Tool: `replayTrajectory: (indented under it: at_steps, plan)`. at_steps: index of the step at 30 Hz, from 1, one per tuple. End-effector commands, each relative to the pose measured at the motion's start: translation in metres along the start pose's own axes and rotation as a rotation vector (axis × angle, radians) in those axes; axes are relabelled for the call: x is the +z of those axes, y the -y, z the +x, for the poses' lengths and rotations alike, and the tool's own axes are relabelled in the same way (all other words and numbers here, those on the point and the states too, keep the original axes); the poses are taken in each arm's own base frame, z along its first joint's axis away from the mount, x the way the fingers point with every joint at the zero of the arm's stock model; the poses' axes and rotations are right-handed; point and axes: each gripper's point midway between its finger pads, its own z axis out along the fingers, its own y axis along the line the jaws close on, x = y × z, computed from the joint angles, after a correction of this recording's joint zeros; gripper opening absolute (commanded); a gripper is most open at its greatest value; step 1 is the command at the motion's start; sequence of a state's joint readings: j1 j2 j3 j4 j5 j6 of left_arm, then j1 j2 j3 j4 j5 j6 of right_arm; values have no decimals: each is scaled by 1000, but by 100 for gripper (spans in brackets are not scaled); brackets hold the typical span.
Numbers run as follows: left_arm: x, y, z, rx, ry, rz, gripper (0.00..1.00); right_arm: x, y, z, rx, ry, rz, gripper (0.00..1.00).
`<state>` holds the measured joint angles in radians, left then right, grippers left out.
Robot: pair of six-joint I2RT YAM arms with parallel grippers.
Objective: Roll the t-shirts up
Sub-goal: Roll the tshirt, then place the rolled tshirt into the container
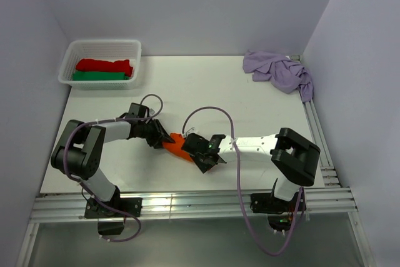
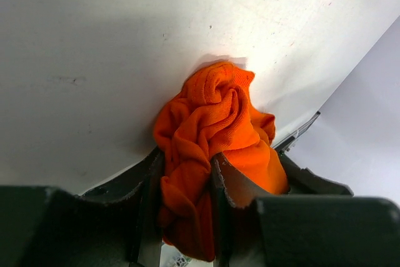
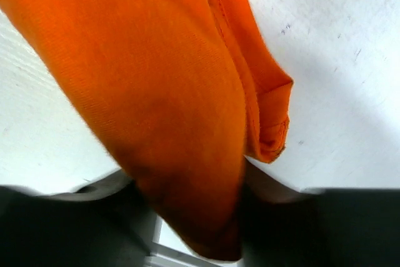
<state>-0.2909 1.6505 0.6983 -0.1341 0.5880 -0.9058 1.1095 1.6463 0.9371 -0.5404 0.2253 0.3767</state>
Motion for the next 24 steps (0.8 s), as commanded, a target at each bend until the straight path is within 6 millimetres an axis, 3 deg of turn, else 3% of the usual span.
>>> replayTrajectory:
  at_steps: [1, 2, 4, 6, 9, 11, 12, 17, 19, 20, 21, 22, 24]
  plan:
    - [6, -59, -18, 9, 99, -241, 6, -11, 10, 4, -5, -22, 32, 41]
    - [6, -59, -19, 10, 101, -244, 6, -12, 7, 4, -3, -25, 11, 27]
    - [5, -57, -21, 10, 108, -241, 6, -10, 4, 6, 9, -29, -5, 24]
    - [4, -56, -22, 10, 110, -241, 6, -7, -1, 9, 23, -43, -21, 46]
    - [4, -55, -23, 8, 116, -242, 6, -10, -8, 7, 75, -30, -79, 88]
    - [4, -55, -24, 8, 118, -246, 6, -20, -11, -3, 122, 22, -126, 100]
    - [4, -54, -24, 7, 119, -245, 6, -23, -14, 1, 159, 11, -157, 100]
    - [3, -54, -24, 3, 126, -240, 6, -51, -12, -15, 390, 106, -299, 100]
    - [2, -54, -24, 2, 129, -241, 5, -54, -1, -19, 501, 139, -322, 100]
    - [1, -53, -24, 3, 132, -240, 6, -68, -2, -26, 575, 176, -383, 100]
    - [1, -54, -24, 4, 133, -241, 6, -66, 3, -21, 626, 182, -387, 100]
    - [1, -53, -24, 4, 136, -238, 6, -76, 12, -35, 689, 255, -422, 100]
    - [0, -53, -25, 7, 136, -238, 5, -72, 12, -27, 783, 240, -475, 100]
